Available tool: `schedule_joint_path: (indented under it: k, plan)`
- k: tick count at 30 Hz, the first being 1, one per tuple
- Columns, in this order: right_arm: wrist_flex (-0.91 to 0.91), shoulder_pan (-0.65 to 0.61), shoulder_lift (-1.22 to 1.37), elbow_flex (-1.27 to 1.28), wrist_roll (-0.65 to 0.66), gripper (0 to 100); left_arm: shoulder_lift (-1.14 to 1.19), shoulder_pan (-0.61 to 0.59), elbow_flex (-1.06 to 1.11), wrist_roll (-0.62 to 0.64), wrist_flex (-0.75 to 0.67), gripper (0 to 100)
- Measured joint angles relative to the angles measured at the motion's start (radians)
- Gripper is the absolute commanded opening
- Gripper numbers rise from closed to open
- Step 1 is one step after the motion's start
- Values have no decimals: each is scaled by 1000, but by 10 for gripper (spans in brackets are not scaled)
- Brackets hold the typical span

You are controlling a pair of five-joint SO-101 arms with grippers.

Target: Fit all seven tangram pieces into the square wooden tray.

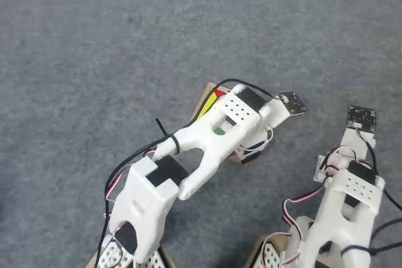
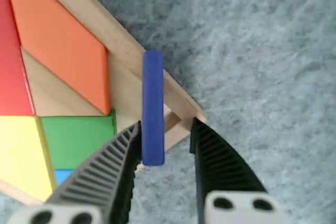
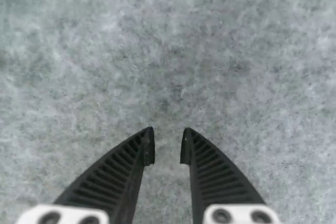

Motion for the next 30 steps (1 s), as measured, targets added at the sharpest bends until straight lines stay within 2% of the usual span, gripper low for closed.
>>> schedule_joint_path:
  k: [7,13,21,30]
  plan:
    - [0,0,0,0,0,91,0,-5,0,-38,5,143]
    - [0,0,0,0,0,91,0,-49,-35,-63,46,13]
    - [0,0,0,0,0,91,0,-80,-46,-126,54,12]
    - [0,0,0,0,0,91,0,-81,-60,-138,54,12]
